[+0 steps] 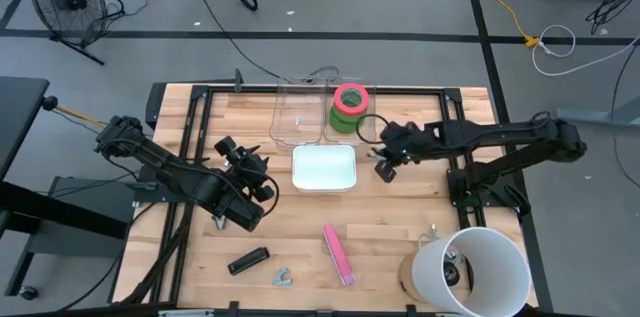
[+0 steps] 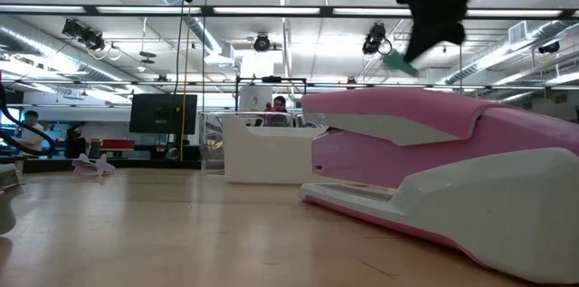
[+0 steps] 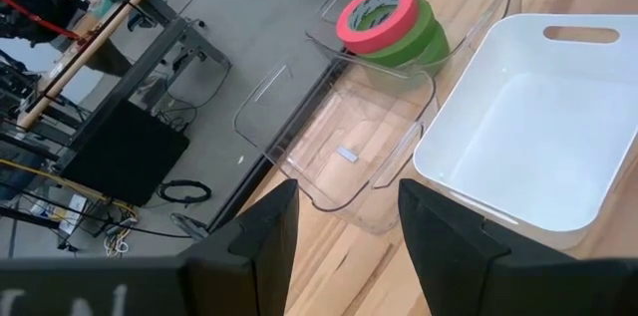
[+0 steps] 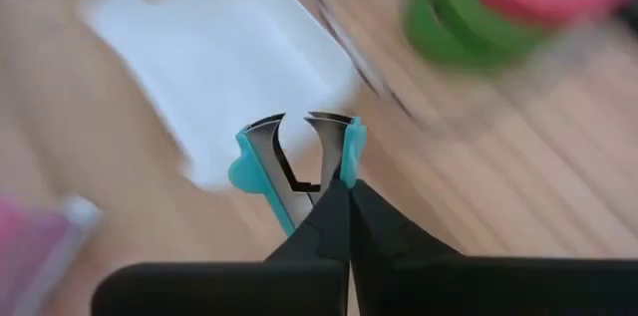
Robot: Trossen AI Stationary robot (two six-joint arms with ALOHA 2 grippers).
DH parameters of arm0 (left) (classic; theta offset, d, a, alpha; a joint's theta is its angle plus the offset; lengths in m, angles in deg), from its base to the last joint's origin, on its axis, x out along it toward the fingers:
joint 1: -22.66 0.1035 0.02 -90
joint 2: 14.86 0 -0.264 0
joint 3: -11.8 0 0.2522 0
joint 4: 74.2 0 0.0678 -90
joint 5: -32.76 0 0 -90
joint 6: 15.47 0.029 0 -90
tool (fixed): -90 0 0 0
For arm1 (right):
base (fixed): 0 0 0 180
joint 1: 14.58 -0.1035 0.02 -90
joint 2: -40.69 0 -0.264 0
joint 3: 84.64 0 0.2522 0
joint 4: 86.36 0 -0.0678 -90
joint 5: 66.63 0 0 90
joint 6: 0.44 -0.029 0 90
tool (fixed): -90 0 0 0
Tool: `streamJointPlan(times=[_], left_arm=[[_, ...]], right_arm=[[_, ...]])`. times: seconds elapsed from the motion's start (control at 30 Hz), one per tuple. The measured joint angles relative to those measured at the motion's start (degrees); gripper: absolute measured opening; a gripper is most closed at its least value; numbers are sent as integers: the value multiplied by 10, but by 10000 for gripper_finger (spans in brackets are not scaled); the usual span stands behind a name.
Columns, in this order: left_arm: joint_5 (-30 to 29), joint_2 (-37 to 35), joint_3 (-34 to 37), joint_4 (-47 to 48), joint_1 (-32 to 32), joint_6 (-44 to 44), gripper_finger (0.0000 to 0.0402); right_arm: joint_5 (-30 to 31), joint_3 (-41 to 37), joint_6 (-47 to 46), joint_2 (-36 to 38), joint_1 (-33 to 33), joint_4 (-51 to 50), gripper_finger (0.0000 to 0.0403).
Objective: Pick and place Stapler, Stapler remover, tape
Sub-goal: Put the light blue staple remover into the white bin
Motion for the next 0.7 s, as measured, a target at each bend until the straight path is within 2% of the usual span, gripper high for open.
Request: streamJointPlan(times=[0.17, 0.37, 0.57, 0.7], left_arm=[[0, 0, 0, 0, 0, 0, 179], [0, 0, 0, 0, 0, 0, 179], [0, 0, 0, 0, 0, 0, 179], [0, 0, 0, 0, 0, 1, 179]], right_arm=[[-13, 13, 64, -15, -18, 128, 0], [-20, 13, 116, -69, -17, 245, 0], [-28, 13, 144, -111, -12, 293, 0], [-8, 13, 153, -129, -12, 315, 0]])
